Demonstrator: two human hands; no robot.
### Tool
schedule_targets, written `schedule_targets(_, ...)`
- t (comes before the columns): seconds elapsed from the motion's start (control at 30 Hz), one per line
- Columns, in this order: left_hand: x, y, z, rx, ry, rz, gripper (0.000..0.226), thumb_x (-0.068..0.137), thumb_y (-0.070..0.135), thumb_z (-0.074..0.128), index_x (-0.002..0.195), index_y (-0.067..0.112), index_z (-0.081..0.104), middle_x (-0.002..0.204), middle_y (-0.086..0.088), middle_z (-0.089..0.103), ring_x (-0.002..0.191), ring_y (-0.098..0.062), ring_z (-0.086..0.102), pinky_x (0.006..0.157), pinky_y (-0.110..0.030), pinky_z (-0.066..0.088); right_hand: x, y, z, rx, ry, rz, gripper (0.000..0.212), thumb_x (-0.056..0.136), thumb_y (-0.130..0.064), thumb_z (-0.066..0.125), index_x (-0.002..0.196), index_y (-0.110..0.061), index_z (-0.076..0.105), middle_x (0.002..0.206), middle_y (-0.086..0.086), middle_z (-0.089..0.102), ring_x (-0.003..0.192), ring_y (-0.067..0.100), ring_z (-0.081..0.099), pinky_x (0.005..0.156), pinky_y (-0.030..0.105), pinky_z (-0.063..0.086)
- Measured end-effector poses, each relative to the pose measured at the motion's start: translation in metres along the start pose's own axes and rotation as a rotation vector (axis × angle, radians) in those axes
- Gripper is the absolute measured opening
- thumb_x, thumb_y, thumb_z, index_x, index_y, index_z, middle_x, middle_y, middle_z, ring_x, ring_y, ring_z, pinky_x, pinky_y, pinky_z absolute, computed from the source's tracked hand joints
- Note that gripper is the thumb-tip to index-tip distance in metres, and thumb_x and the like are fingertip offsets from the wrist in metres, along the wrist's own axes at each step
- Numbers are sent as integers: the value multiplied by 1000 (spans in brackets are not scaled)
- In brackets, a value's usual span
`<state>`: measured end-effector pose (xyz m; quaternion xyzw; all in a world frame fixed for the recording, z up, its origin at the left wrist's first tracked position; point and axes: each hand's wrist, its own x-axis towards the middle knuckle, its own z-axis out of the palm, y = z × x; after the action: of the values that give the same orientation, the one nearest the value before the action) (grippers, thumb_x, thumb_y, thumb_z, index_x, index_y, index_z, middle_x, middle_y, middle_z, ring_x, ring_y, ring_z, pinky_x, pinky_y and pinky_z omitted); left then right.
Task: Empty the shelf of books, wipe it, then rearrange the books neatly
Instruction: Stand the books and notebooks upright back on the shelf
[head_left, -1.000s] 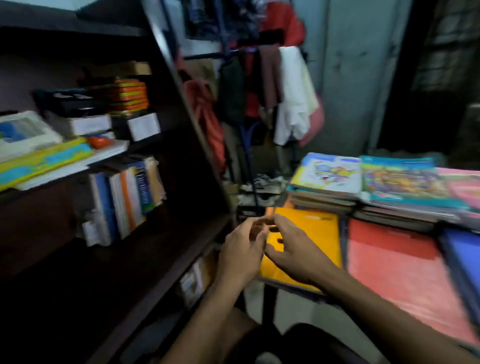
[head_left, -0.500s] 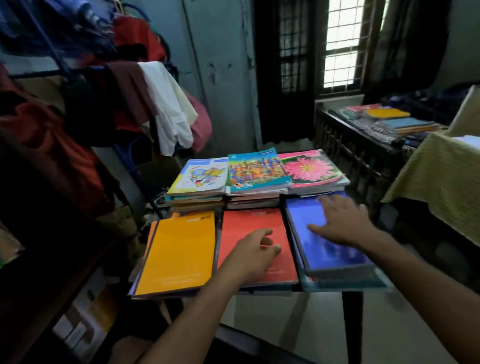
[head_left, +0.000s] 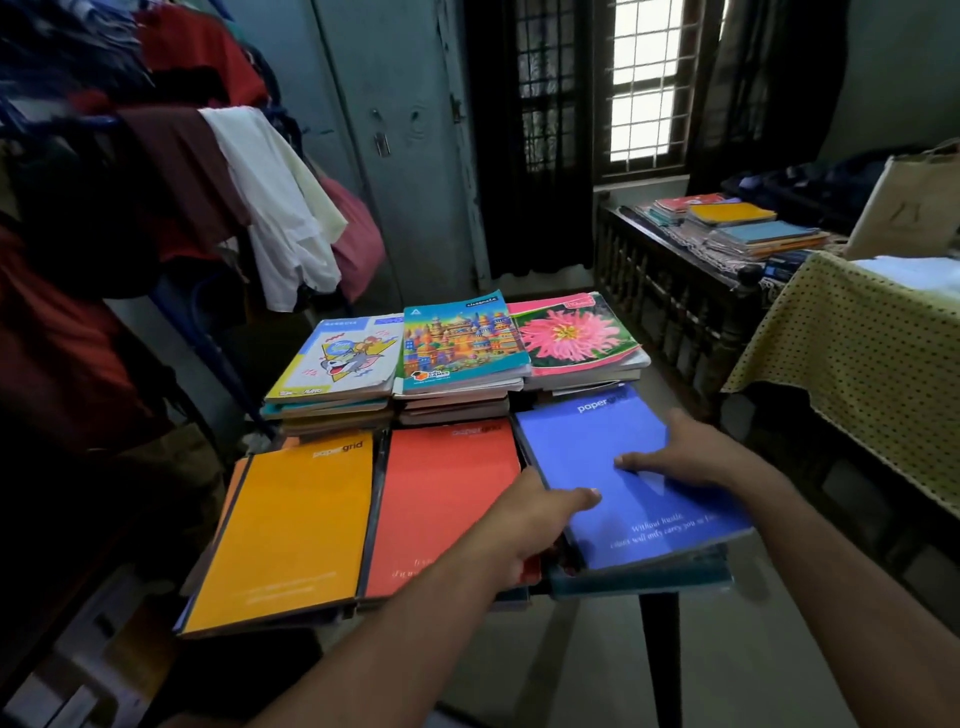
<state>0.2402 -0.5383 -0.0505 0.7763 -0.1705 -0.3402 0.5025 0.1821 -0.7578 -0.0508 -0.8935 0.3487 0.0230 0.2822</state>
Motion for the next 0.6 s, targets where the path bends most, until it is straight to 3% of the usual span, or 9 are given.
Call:
schedule_targets(0.13,1,-7,15,-23,84,-25,46,76,47,76,115,32,57,114,13,70,103,-13,67,86,-36,56,0,7,1,-9,-14,13,94,76,-71,71,140,-8,45,140,12,54,116,28,57,94,39,48)
schedule_targets(0.27,-1,-12,24,-51,103,-8,47,77,36,77,118,32,52,116,14,69,102,-11,68,92,-38,57,1,10,1,43,-8,28,97,74,-72,72,142,-9,43,142,12,53,118,28,56,94,40,48)
schedule_targets(0.47,-2,-3,22,-109,50,-73,86,61,57,76,136,34,40,132,15,60,115,-13,61,98,-39,53,0,12,10,208,-26,55,88,77,-66,74,139,-13,41,128,9,59,90,20,59,75,36,51)
schedule_targets(0.6,-3,-10,25,-145,101,-97,77,76,46,78,138,26,38,132,10,59,115,-15,59,98,-37,51,-7,17,9,202,-19,44,82,78,-64,75,136,-14,44,121,6,58,89,18,59,77,36,50)
